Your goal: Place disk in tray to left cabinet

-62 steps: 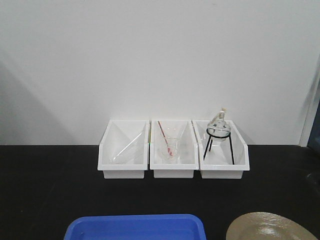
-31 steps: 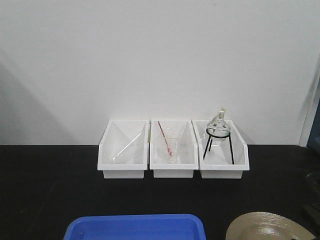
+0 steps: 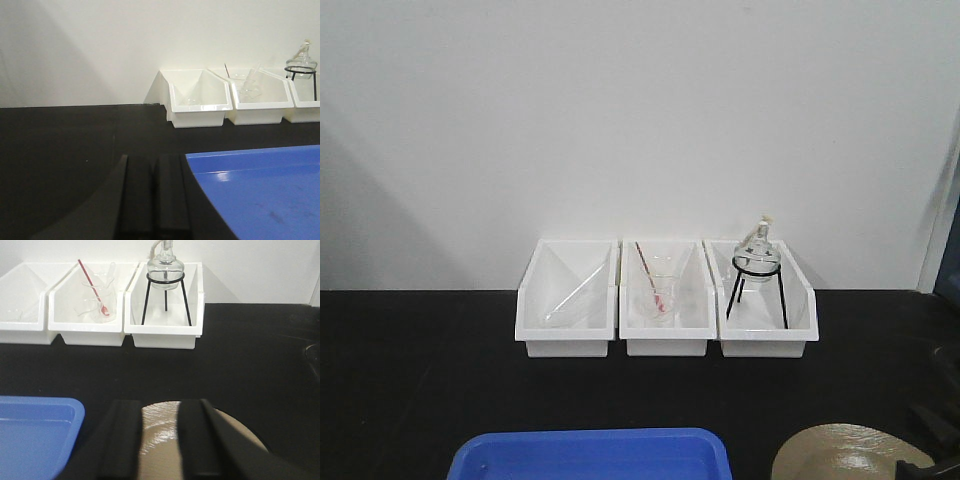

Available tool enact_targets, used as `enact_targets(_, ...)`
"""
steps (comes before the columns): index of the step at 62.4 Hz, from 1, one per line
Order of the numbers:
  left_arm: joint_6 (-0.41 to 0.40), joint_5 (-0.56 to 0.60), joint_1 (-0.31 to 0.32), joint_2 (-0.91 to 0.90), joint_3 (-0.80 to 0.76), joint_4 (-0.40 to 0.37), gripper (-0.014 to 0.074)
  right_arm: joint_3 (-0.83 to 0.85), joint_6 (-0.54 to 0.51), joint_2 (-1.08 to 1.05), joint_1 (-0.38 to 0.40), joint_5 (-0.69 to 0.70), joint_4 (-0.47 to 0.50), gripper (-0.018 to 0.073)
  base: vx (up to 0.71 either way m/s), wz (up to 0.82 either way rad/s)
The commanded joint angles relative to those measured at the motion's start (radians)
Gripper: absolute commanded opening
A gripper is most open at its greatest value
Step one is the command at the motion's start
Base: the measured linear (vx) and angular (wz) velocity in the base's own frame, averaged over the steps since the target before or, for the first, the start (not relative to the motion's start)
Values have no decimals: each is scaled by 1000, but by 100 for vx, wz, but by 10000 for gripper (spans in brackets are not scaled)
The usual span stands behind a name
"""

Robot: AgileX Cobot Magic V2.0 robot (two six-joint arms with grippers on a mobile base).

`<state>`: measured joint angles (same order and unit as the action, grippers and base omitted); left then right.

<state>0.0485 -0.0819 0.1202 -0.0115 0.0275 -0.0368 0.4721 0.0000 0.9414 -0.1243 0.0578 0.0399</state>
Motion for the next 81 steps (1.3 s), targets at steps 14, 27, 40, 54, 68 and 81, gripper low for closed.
enact_targets(14, -10, 82, -2, -5, 13, -1, -3, 39, 0, -6, 6, 167, 218, 729, 0, 0)
enact_targets(27, -10, 82, -2, -5, 13, -1, -3, 39, 98, -6, 78, 61, 591, 676, 0, 0)
enact_targets(40, -10, 82, -2, -5, 13, -1, -3, 150, 84, 94, 446, -282, 857, 546, 0, 0)
enact_targets(54, -10, 82, -2, -5, 13, -1, -3, 337, -311, 375, 761, -772, 1126, 409, 0, 0)
enact_targets(68, -10, 82, -2, -5, 13, -1, -3, 353, -793, 640, 835, -1119, 1308, 400, 0, 0)
enact_targets(81, -10, 82, -2, -5, 13, -1, -3, 353, -862, 692, 835, -1035, 1219, 400, 0, 0)
